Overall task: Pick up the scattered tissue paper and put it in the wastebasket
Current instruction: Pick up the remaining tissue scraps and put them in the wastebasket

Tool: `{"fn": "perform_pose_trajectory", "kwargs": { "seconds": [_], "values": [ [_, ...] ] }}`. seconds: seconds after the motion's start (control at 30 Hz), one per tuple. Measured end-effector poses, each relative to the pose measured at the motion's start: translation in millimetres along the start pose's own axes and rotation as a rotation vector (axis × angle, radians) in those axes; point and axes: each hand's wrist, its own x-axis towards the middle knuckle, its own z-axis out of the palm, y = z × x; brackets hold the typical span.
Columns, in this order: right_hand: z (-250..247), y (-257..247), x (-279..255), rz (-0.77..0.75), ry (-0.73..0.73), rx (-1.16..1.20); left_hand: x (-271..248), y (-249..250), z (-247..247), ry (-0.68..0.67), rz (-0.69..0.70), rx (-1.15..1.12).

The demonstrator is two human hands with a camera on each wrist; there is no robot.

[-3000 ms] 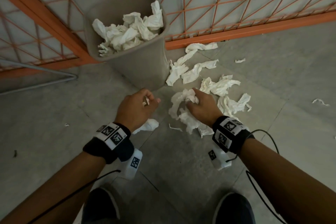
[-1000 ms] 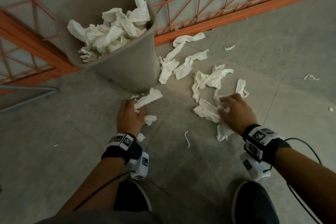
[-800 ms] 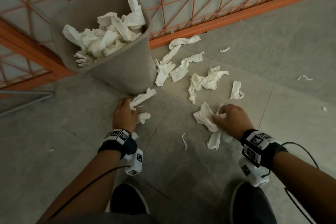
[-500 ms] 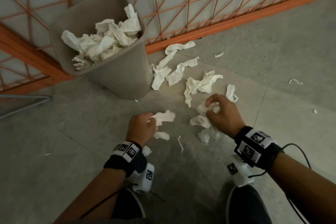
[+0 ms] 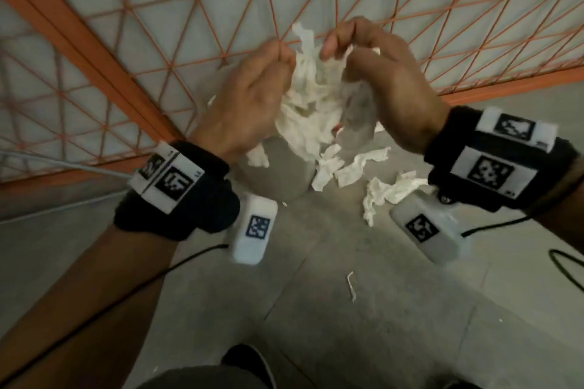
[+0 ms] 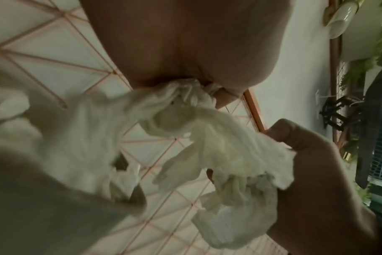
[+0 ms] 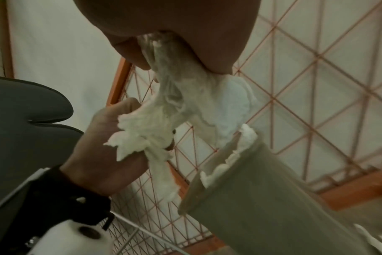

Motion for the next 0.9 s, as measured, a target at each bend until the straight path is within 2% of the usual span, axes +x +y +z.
{"fn": "perform_pose_trajectory", "kwargs": {
  "seconds": [0.1,0.17,0.23,0.3,0.37,0.47,0.6,0.77,0.83,0.9],
  "values": [
    [15,-16,41,0.038,-0.074,0.129,25,0,-30,-0.019,-0.024,0.0],
    [26,-16,67,0.106,-0.037,0.16,37,-7,-42,-0.05,-0.033,-0.06],
    [39,-6,89,0.192,0.034,0.15,45,-21,-45,-0.069,-0.076,0.046],
    [50,11,102,0.264,-0.001,0.129,47,-44,-42,-0.115,-0.095,0.196],
    [58,33,106,0.311,-0.085,-0.078,49,-71,-41,-0.202,-0.111,0.345],
    [64,61,105,0.365,-0.146,-0.549,49,-99,-44,-0.396,-0.098,0.626],
    [73,76,103,0.331,-0.423,-0.997,52,-113,-43,-0.64,-0.022,0.88],
    [94,84,100,0.415,-0.775,-1.234,58,-108,-27,-0.972,-0.185,0.947],
    [94,70,101,0.429,-0.906,-1.251,62,-96,-30,-1.013,-0.171,0.932],
    [86,45,106,0.4,-0.919,-1.191,66,-80,-43,-0.927,-0.123,0.901]
  ]
}}
